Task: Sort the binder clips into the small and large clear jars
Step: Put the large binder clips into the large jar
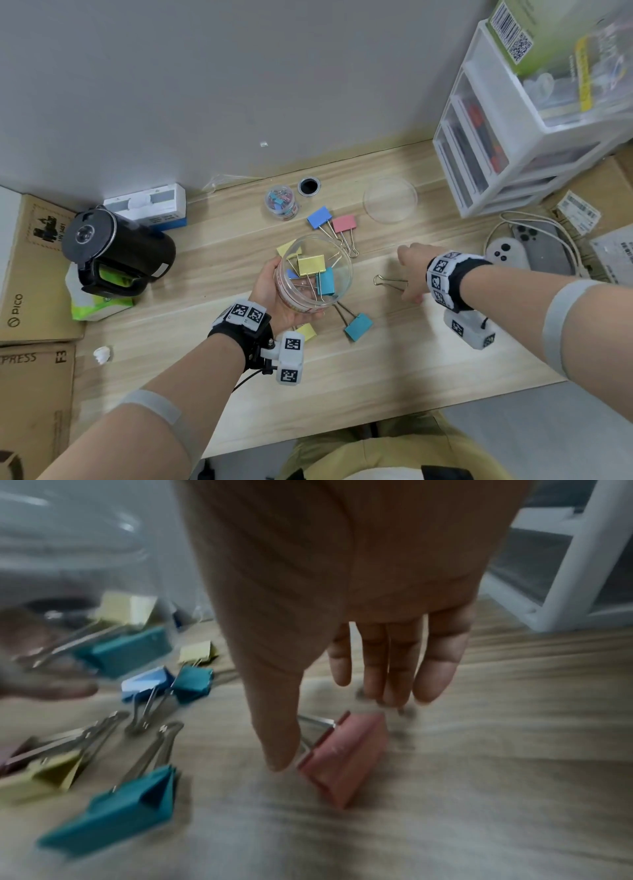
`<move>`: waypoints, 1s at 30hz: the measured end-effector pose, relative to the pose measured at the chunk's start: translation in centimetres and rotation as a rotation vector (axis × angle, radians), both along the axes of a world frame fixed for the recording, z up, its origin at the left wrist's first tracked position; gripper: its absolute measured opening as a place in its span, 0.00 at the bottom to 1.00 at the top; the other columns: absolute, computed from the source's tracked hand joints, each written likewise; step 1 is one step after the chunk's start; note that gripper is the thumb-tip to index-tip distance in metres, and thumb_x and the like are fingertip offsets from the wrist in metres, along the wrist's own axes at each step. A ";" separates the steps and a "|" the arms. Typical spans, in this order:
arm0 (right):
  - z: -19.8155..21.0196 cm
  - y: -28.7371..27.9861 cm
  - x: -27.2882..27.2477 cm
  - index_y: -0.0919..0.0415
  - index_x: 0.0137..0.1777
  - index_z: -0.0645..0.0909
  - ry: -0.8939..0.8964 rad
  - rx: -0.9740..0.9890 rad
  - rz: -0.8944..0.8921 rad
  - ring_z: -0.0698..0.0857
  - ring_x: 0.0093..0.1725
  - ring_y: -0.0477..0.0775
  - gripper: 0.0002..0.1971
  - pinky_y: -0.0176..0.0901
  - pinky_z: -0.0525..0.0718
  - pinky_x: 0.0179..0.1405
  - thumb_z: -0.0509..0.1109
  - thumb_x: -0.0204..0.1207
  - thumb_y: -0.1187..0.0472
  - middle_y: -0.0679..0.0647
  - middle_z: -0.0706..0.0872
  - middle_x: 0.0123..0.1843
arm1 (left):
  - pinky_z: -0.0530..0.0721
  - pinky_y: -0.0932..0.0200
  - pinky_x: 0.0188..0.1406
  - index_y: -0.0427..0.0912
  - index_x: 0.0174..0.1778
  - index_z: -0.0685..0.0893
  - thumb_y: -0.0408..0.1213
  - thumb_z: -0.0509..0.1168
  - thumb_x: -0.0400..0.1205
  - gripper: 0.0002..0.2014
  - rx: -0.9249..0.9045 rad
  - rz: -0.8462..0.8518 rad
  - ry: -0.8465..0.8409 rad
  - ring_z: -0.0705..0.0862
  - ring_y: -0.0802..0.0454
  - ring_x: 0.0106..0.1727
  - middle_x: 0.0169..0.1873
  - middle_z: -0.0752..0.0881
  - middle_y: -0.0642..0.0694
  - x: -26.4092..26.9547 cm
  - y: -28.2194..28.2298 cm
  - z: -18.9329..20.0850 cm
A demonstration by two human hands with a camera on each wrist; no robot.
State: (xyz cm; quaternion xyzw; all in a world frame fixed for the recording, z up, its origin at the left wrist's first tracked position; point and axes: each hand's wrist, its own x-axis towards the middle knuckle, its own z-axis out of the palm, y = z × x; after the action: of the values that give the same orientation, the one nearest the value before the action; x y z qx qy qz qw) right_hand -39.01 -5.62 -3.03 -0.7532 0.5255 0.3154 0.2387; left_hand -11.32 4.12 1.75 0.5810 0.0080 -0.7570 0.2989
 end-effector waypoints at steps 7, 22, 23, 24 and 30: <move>-0.2 2.6 1.1 0.56 0.63 0.70 0.127 -0.097 0.083 0.80 0.39 0.54 0.25 0.43 0.70 0.27 0.76 0.69 0.55 0.50 0.78 0.43 | 0.85 0.39 0.53 0.38 0.65 0.89 0.65 0.53 0.83 0.36 -0.018 0.005 -0.004 0.89 0.30 0.56 0.64 0.89 0.33 0.0 0.1 0.1; 10.9 -1.1 7.6 0.53 0.40 0.83 -0.821 0.057 -0.103 0.86 0.37 0.50 0.17 0.44 0.86 0.41 0.80 0.62 0.42 0.47 0.89 0.37 | 0.89 0.38 0.53 0.37 0.76 0.82 0.62 0.59 0.79 0.38 -0.009 0.103 -0.074 0.90 0.29 0.56 0.67 0.87 0.29 0.8 -0.7 1.7; 11.1 -0.7 8.3 0.53 0.40 0.83 -0.764 0.045 -0.014 0.86 0.38 0.49 0.17 0.45 0.85 0.39 0.79 0.62 0.41 0.47 0.89 0.37 | 0.88 0.38 0.54 0.37 0.75 0.82 0.61 0.59 0.79 0.37 -0.021 0.100 -0.073 0.90 0.30 0.56 0.67 0.87 0.30 0.6 -0.8 1.7; 11.1 -0.3 9.1 0.53 0.39 0.82 -0.700 0.012 0.079 0.86 0.37 0.50 0.18 0.46 0.83 0.37 0.78 0.63 0.39 0.47 0.88 0.36 | 0.86 0.37 0.58 0.37 0.75 0.83 0.60 0.59 0.79 0.36 -0.032 0.098 -0.066 0.89 0.30 0.56 0.67 0.87 0.31 0.5 -0.8 1.6; 10.4 1.3 12.0 0.58 0.40 0.82 -0.442 -0.133 0.262 0.87 0.39 0.58 0.23 0.48 0.85 0.35 0.67 0.72 0.36 0.52 0.85 0.34 | 0.81 0.31 0.69 0.37 0.64 0.88 0.60 0.59 0.79 0.32 -0.068 0.087 -0.054 0.88 0.31 0.58 0.58 0.89 0.33 0.0 -0.7 1.4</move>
State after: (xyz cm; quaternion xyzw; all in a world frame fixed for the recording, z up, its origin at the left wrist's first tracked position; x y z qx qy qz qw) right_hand -26.97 -4.28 7.36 -0.8796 0.3781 0.1362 0.2547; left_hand -11.29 3.44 3.12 0.5897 -0.0005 -0.7273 0.3511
